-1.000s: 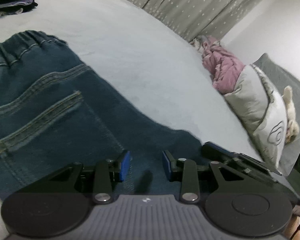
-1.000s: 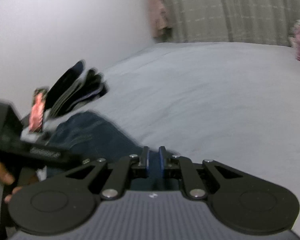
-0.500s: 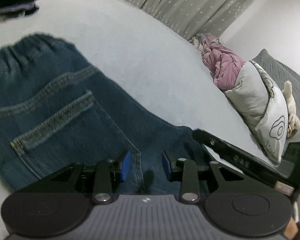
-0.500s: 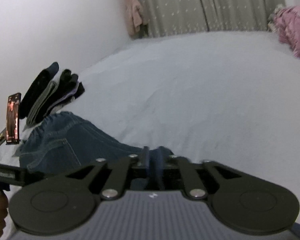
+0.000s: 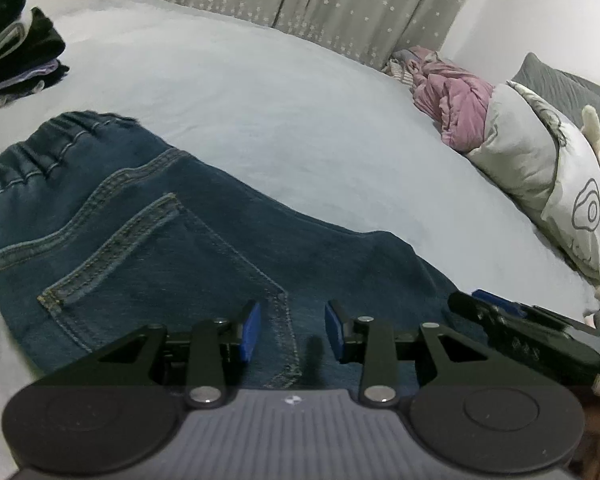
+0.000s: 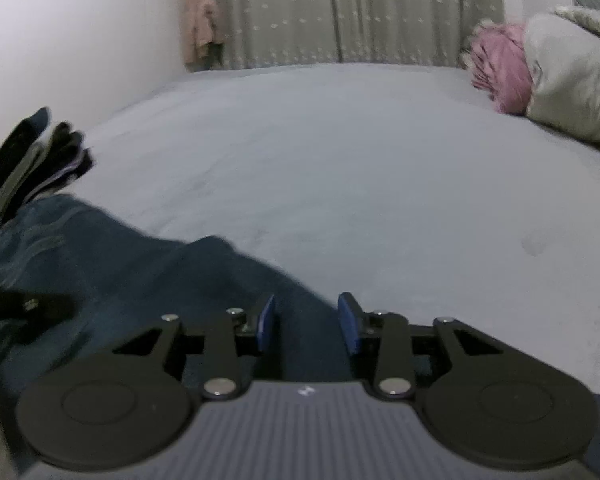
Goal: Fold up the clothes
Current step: 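Lay the jeans flat on the bed and open both tools, then move the right tool to the stitched hem cuff while the left tool hovers over the jeans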
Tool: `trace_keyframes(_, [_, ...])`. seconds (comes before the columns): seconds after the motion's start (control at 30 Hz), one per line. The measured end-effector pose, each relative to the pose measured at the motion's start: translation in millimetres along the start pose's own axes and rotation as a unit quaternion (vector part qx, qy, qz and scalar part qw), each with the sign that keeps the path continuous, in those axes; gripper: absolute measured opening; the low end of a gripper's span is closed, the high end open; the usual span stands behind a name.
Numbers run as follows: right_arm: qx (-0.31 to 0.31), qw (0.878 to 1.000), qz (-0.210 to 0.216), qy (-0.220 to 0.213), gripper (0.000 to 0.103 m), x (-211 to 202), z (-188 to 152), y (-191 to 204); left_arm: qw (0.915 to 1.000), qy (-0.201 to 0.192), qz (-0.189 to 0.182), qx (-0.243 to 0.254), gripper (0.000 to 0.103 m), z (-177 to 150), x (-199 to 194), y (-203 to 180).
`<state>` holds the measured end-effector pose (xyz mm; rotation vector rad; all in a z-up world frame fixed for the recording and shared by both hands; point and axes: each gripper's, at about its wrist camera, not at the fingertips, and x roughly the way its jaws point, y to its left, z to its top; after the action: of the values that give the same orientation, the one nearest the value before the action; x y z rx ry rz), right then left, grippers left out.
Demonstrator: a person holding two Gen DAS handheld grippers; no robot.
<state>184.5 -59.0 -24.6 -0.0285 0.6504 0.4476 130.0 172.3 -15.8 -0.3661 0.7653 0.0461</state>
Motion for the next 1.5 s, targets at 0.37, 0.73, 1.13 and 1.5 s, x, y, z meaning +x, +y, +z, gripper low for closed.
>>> trace_keyframes(0.37, [-0.045,0.997,-0.049,0.026,0.069,-47.1,-62.0,-15.6,0.9929,-0.013,0.061,0.101,0.062,-28.0,11.9,-42.2])
trace_keyframes(0.73, [0.025,0.991,-0.119,0.053,0.093,-128.0,-115.8,-101.8,0.9699,-0.017,0.059,0.236,0.071,-93.3,-7.1,-114.9])
trace_keyframes(1.13, [0.035,0.984,-0.169,0.035,0.100,-169.3,-144.5,-161.4,0.9680,-0.053,0.056,0.239,0.082,-136.7,-12.1,-140.2])
trace_keyframes(1.5, [0.060,0.962,-0.267,0.012,0.100,-216.7,-147.7,-211.9,0.9868,-0.014,0.045,0.155,0.083,-100.2,-12.0,-163.1])
